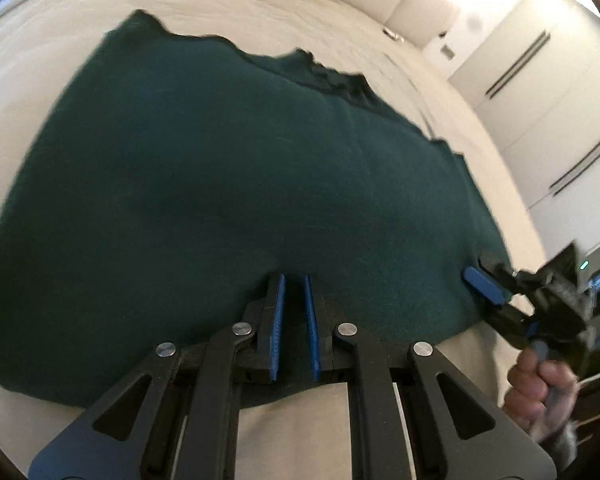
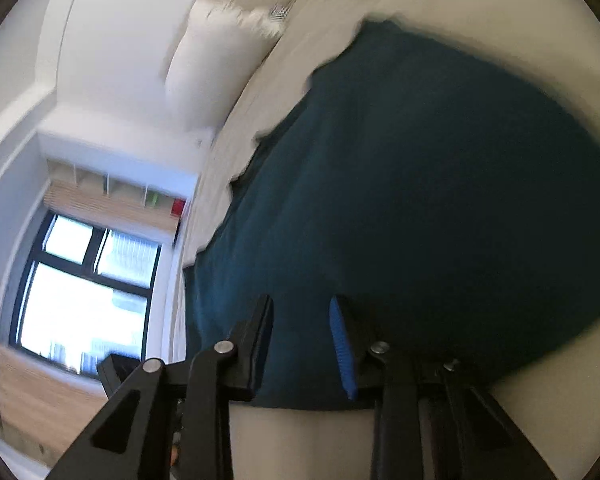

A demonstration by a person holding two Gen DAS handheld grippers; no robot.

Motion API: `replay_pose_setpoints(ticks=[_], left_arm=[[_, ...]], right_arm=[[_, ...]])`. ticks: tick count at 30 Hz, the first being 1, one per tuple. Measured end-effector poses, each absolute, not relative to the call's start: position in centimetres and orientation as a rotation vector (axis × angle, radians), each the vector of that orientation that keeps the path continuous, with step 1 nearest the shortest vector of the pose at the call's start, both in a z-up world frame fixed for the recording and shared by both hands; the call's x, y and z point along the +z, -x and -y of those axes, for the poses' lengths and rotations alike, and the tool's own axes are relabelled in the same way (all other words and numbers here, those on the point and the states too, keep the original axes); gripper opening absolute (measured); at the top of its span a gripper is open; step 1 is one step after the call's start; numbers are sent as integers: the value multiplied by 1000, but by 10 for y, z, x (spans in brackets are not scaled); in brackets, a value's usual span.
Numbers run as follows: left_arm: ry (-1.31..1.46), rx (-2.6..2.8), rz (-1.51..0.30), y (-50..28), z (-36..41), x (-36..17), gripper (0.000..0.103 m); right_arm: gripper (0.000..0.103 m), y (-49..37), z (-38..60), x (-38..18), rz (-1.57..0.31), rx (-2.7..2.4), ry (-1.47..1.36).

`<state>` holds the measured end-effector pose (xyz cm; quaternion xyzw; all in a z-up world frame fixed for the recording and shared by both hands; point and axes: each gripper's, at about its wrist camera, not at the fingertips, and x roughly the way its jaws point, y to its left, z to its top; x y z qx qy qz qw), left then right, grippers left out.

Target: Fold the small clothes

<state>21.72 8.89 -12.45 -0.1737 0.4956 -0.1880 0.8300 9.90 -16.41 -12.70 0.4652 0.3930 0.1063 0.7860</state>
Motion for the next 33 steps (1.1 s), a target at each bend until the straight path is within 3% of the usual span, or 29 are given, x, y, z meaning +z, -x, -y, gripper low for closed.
replay_pose_setpoints(ticks=[9, 11, 15, 24, 31, 33], left_arm=[[618, -277, -990, -205, -208, -128, 10], [666, -264, -964, -198, -230, -127, 10], [651, -175, -920, -185, -251, -110, 10], [543, -347, -844, -228, -186, -63, 11], [388, -397, -891, -308, -130, -61, 11], [368, -382, -914, -335, -122, -67, 11]], right_arm=[[27, -55, 243, -115, -728, 35, -1020], [39, -38, 257, -106, -707, -27, -1013], [39, -20, 261, -90, -685, -4, -1012], [41, -104, 126, -66, -804, 317, -855], [41, -180, 68, -82, -892, 399, -797], [46, -194, 65, -89, -906, 411, -811]])
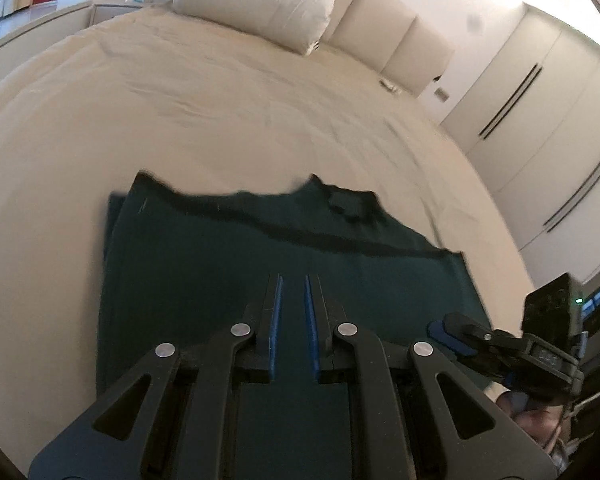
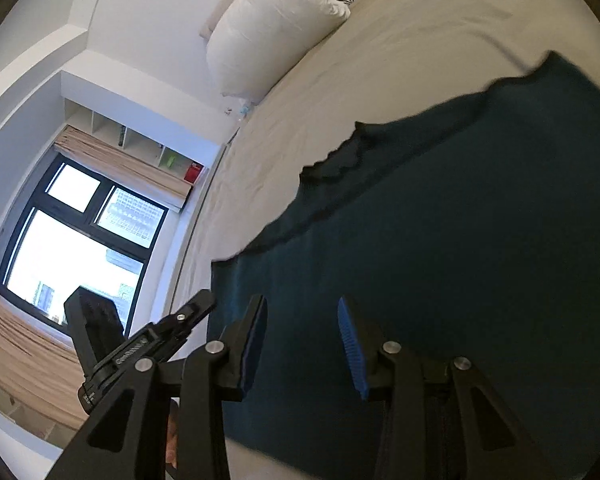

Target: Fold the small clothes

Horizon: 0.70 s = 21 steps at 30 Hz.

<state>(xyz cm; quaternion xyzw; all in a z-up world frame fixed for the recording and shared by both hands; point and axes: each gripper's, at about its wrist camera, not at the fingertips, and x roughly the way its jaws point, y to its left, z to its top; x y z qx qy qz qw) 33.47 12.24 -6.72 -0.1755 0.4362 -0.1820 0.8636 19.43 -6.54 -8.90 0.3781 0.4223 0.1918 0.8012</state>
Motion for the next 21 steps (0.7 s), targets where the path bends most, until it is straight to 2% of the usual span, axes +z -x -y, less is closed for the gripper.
replay_pose_setpoints(ticks=[1, 3, 10, 13, 17, 18, 19, 21], left_arm=[[357, -372, -919, -346, -122, -72, 11], [336, -333, -957, -367, -124, -88, 10], [511, -387, -904, -357, -180, -125, 10], [527, -383, -884, -349, -195, -125, 10], [587, -334, -870, -323, -227, -120, 10], [605, -320, -864, -321, -232, -120, 10], [619, -294, -858, -312, -242, -116, 10], [648, -256, -846, -293, -258, -108, 11]], right_arm=[[50, -204, 64, -94, -923, 418, -817], [51, -222, 66, -108, -970, 383, -821], [24, -241, 138, -125, -872, 348, -987], [23, -231, 176, -122, -823, 249, -989], [38, -191, 229, -110, -740, 79, -1048], [44, -183, 232, -106, -731, 60, -1039], [55, -173, 232, -100, -718, 51, -1024], [62, -156, 223, -91, -701, 94, -1017]])
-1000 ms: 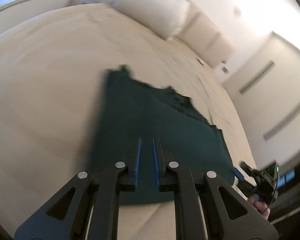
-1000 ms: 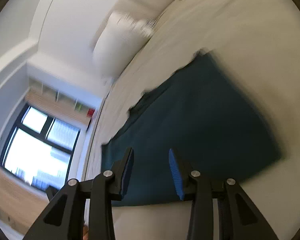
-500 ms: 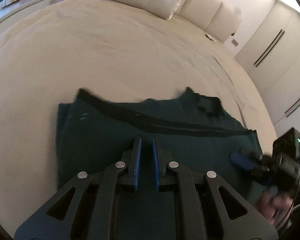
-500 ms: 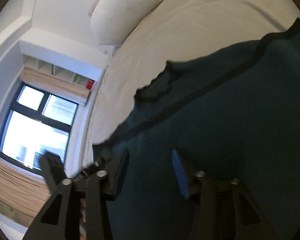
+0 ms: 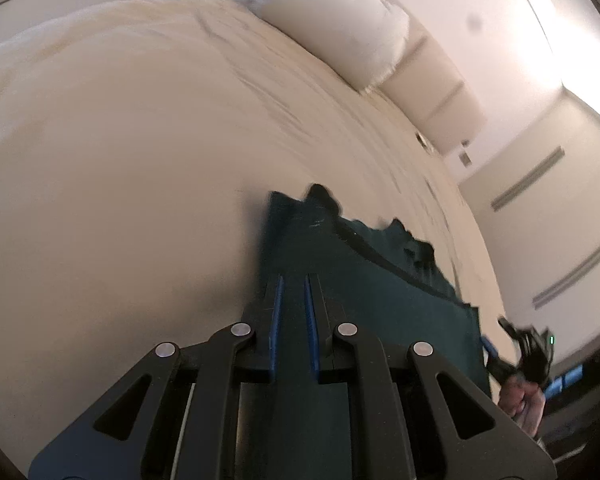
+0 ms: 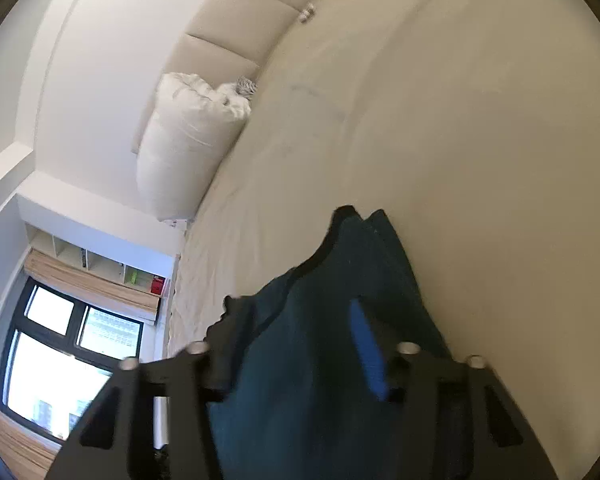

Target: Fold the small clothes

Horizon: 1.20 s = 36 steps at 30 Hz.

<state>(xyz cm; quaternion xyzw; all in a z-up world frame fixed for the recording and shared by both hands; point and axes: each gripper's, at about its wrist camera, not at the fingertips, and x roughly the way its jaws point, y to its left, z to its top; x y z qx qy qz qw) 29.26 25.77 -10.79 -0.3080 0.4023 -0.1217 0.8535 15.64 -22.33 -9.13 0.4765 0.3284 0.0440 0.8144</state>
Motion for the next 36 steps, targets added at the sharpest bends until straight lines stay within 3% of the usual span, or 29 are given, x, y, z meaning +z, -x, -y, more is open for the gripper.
replay_pose_setpoints(ticks=[2, 3, 4, 5, 6, 18, 24, 35, 36], left_arm=[[678, -241, -850, -273, -272, -100, 20], [694, -245, -857, -266, -274, -98, 39], [715, -252, -864, -258, -279, -97, 71], [743, -258, -860, -248, -283, -96, 81], [761, -269, -850, -236, -288, -93, 84], [814, -477, -1079, -231, -272, -124, 83], [812, -501, -1161, -242, -284, -128, 65], [629, -527, -1286, -248, -263, -111, 64], [622, -540, -1298, -247, -261, -111, 59]], right_arm=[[67, -150, 206, -88, -722, 169, -1021], [67, -149, 191, -87, -746, 213, -1001], [67, -149, 174, -85, -775, 258, -967], [67, -151, 156, -83, -800, 297, -934], [67, -153, 143, -83, -819, 331, -908], [67, -163, 39, -93, -1000, 553, -811], [67, -171, 29, -98, -1036, 564, -827], [66, -180, 13, -98, -1058, 611, -848], [66, -180, 12, -98, -1058, 615, -846]])
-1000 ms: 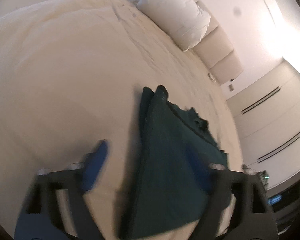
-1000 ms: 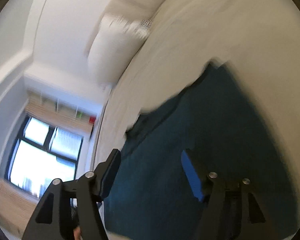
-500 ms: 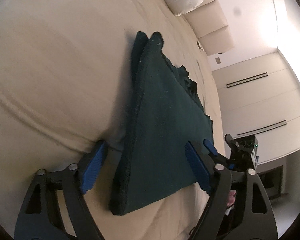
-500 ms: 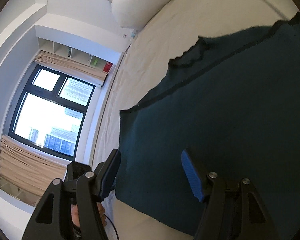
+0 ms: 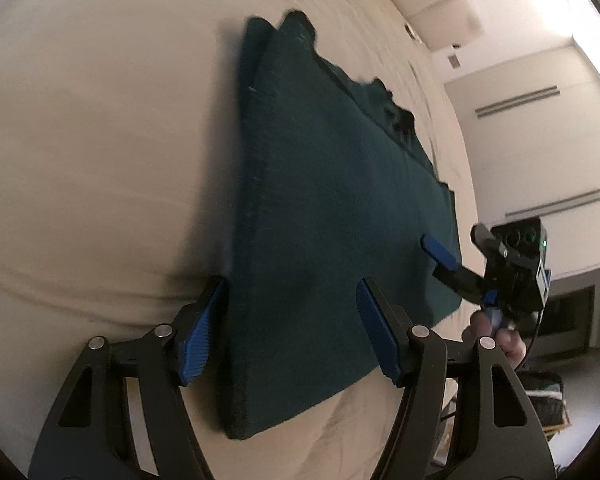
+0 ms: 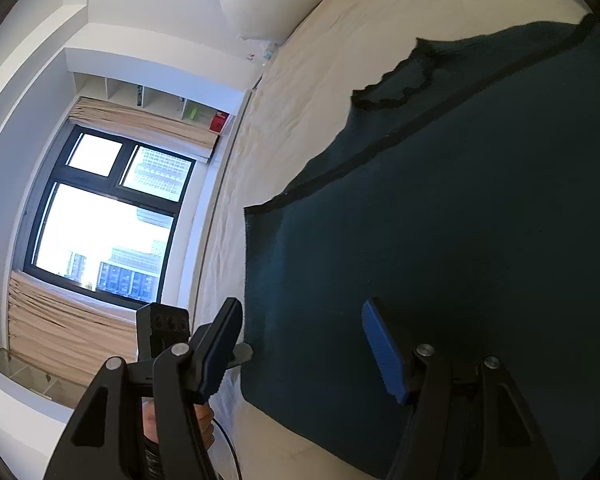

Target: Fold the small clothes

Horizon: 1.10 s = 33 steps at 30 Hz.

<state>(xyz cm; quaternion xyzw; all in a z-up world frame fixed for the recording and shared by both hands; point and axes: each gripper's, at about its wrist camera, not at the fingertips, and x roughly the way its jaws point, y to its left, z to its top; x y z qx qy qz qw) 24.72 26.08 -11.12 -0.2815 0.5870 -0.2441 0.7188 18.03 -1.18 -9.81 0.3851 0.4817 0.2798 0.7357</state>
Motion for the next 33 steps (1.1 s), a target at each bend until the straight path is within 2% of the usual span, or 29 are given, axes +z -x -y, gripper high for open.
replay_pose_setpoints(ticks=[1, 2, 3, 12, 13, 17, 23, 26, 28, 33], left_arm=[[619, -543, -1308, -246, -260, -113, 50], [623, -545, -1314, -244, -260, -115, 46], [637, -547, -1318, -243, -263, -118, 36], [725, -495, -1303, -227, -287, -127, 14], [734, -488, -1297, -225, -289, -126, 13], [747, -463, -1275, -217, -295, -116, 11], [675, -463, -1247, -212, -268, -71, 11], [595, -473, -1233, -212, -234, -44, 11], [544, -490, -1228, -213, -207, -31, 11], [447, -523, -1252, -215, -123, -38, 11]], right_arm=[[66, -182, 11, -98, -1061, 617, -843], [66, -183, 10, -98, -1063, 619, -843], [66, -185, 10, -98, -1066, 621, -842], [65, -207, -9, -112, -1147, 622, -822], [62, -207, -9, -114, -1155, 616, -821], [61, -209, -3, -122, -1153, 643, -866], [59, -206, 19, -117, -1127, 666, -942], [66, -206, 43, -109, -1072, 689, -1006], [67, -206, 62, -105, -1039, 709, -1060], [76, -212, 102, -104, -998, 735, -1108]])
